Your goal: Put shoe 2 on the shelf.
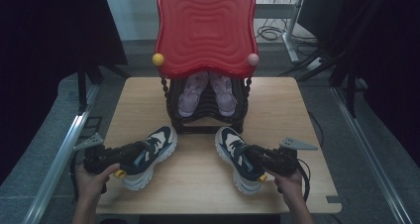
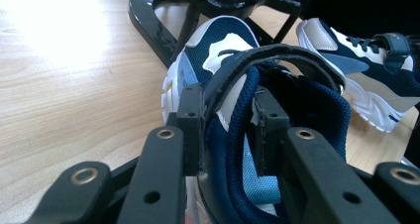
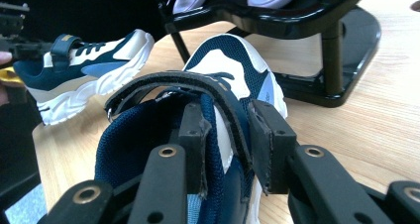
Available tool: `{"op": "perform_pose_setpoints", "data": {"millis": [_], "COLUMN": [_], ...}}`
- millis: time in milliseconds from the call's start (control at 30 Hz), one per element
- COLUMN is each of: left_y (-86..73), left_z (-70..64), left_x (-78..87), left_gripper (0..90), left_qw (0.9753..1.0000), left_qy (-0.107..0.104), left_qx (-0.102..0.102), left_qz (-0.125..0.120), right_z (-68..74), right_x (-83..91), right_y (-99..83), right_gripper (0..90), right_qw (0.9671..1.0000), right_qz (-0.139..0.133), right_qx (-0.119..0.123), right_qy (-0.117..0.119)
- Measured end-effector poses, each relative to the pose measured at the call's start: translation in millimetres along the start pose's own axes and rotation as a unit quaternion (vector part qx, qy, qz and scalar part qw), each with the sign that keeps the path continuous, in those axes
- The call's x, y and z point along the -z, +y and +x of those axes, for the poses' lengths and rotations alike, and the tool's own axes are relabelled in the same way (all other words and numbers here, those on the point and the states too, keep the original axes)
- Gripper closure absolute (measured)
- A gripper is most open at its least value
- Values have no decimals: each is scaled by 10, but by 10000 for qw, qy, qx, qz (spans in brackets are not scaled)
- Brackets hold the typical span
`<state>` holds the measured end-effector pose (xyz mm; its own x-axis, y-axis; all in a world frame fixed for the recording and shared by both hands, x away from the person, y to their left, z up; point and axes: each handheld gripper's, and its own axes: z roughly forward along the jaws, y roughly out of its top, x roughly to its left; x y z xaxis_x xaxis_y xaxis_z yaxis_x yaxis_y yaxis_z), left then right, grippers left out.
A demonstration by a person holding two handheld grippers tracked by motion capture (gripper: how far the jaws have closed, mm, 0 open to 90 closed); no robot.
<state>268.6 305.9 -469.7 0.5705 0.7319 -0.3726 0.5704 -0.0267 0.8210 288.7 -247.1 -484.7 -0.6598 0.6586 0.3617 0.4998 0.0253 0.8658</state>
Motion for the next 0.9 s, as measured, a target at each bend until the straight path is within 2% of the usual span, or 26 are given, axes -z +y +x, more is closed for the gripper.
{"op": "perform_pose_setpoints", "data": {"millis": [200, 600, 733, 900], "left_y": [9, 16, 20, 88], "left_z": [5, 41, 49, 21], "left_x": [39, 112, 141, 211], "left_gripper": [707, 706, 707, 708], "left_qw": [9997, 9986, 9974, 9943], "left_qy": [-154, -33, -8, 88], "left_qx": [88, 214, 252, 204], "left_qz": [-143, -485, -679, -1041], "right_z": [-56, -178, -204, -225], "right_x": [111, 329, 383, 469], "right_y": [-18, 12, 33, 105], "right_gripper": [696, 695, 696, 697], "right_qw": [9998, 9977, 9971, 9956], "right_qz": [-96, -404, -469, -633], "right_qx": [-88, -291, -271, -235], "right_qy": [-157, -467, -527, -656]}}
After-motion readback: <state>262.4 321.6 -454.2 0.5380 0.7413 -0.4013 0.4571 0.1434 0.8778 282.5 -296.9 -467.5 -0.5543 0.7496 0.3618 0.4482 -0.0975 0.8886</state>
